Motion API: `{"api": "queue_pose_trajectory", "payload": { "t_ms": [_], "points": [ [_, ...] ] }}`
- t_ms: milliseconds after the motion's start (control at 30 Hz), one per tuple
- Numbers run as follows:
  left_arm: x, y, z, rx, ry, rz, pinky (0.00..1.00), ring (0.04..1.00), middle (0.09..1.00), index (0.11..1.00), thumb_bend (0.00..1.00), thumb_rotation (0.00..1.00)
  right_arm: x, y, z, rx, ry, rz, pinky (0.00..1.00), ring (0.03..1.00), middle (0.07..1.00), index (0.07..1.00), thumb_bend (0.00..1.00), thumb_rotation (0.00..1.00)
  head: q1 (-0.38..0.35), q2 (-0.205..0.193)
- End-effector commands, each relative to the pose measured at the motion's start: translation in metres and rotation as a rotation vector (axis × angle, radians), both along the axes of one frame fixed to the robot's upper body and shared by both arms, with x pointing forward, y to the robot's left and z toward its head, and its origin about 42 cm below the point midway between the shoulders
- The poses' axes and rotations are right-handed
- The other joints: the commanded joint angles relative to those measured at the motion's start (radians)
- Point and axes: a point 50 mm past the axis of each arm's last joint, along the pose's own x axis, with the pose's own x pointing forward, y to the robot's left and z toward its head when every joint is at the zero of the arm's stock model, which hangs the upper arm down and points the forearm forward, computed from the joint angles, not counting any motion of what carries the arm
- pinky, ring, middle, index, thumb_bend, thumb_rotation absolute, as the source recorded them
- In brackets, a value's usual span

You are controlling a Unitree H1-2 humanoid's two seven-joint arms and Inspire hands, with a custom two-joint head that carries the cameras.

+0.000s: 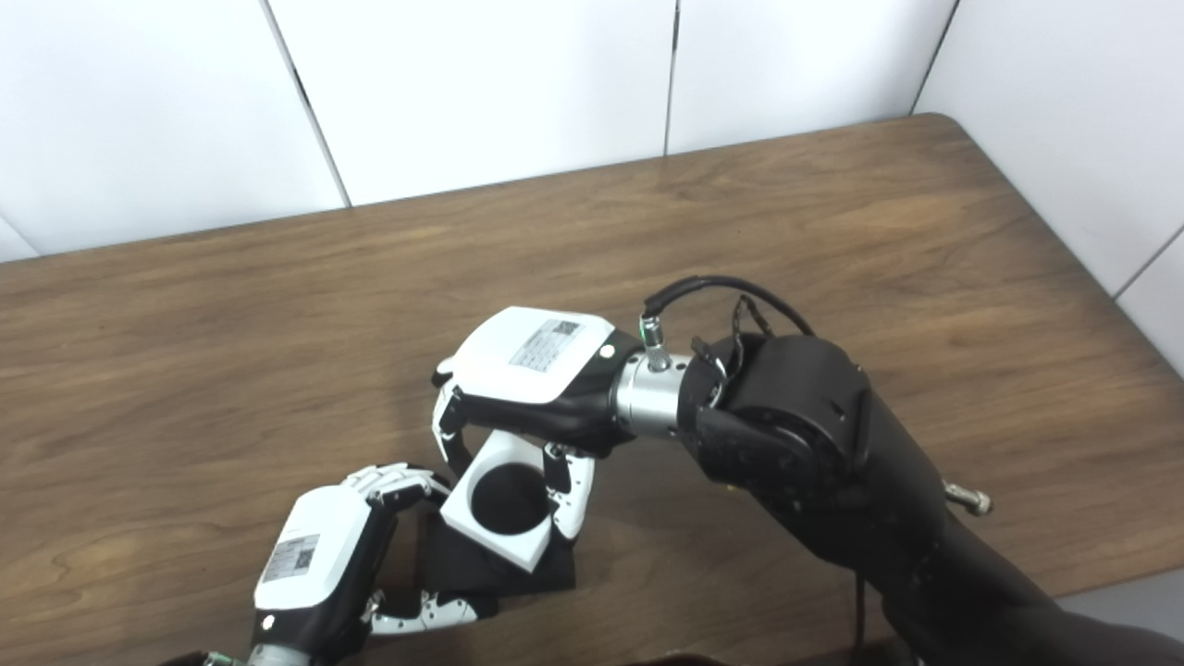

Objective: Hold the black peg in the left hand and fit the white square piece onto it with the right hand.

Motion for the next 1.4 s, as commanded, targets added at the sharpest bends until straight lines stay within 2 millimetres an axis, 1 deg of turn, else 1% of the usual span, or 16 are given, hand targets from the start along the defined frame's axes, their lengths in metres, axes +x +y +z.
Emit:
{"api": "queue_pose_trajectory", "payload": {
  "t_ms": [0,333,567,600,633,667,700,767,867,1067,1367],
  "points": [
    [-0.0017,-0.0035,0.0019,0.001,0.017,-0.025,0.85,0.801,0.735,0.482,0.52,0.05,0.0052,-0.0025,0.0119,-0.006,-0.049,-0.005,0.85,0.914,0.788,0.484,0.52,0.13,0.001,0.001],
    [-0.0021,-0.0034,0.0025,0.002,0.016,-0.027,0.85,0.8,0.736,0.482,0.52,0.05,0.0097,-0.0073,0.009,-0.008,-0.037,-0.019,0.84,0.908,0.784,0.484,0.52,0.13,0.001,0.005],
    [-0.0017,-0.0036,0.0023,0.0,0.014,-0.026,0.85,0.797,0.733,0.482,0.52,0.05,0.0088,-0.0052,0.0067,-0.027,-0.032,-0.024,0.84,0.917,0.795,0.492,0.52,0.14,0.001,0.006],
    [-0.0016,-0.0037,0.0023,0.002,0.015,-0.027,0.85,0.798,0.733,0.482,0.52,0.05,0.0084,-0.0048,0.0067,-0.027,-0.031,-0.024,0.83,0.916,0.795,0.55,0.73,0.17,0.001,0.006],
    [-0.0016,-0.0038,0.0025,0.004,0.017,-0.027,0.85,0.8,0.735,0.482,0.52,0.05,0.0082,-0.0046,0.0067,-0.028,-0.03,-0.025,0.83,0.916,0.797,0.581,0.83,0.19,0.001,0.006],
    [-0.0016,-0.0039,0.0025,0.005,0.017,-0.027,0.85,0.801,0.736,0.482,0.52,0.05,0.0081,-0.0045,0.0068,-0.029,-0.03,-0.025,0.83,0.916,0.798,0.599,0.9,0.21,0.001,0.006],
    [-0.0016,-0.004,0.0028,0.006,0.017,-0.027,0.85,0.802,0.737,0.482,0.52,0.05,0.0077,-0.0044,0.0066,-0.03,-0.03,-0.023,0.83,0.917,0.798,0.605,0.92,0.21,0.002,0.008],
    [-0.0016,-0.0041,0.0031,0.007,0.016,-0.028,0.85,0.803,0.737,0.482,0.52,0.05,0.0072,-0.0041,0.0065,-0.033,-0.026,-0.024,0.84,0.919,0.801,0.612,0.95,0.24,0.002,0.008],
    [-0.0015,-0.0046,0.0037,0.009,0.015,-0.027,0.85,0.801,0.735,0.482,0.52,0.05,0.0059,-0.0032,0.0064,-0.027,-0.023,-0.022,0.83,0.92,0.804,0.612,0.96,0.27,0.002,0.008],
    [-0.0012,-0.0048,0.0037,0.01,0.014,-0.028,0.85,0.798,0.733,0.482,0.52,0.05,0.005,-0.0035,0.0065,-0.028,-0.024,-0.02,0.83,0.919,0.807,0.612,0.99,0.31,0.002,0.008],
    [-0.001,-0.0049,0.0036,0.015,0.017,-0.031,0.85,0.8,0.734,0.482,0.52,0.05,0.0062,-0.004,0.0092,-0.025,-0.018,-0.027,0.84,0.928,0.813,0.619,1.0,0.35,0.002,0.008]
  ]
}}
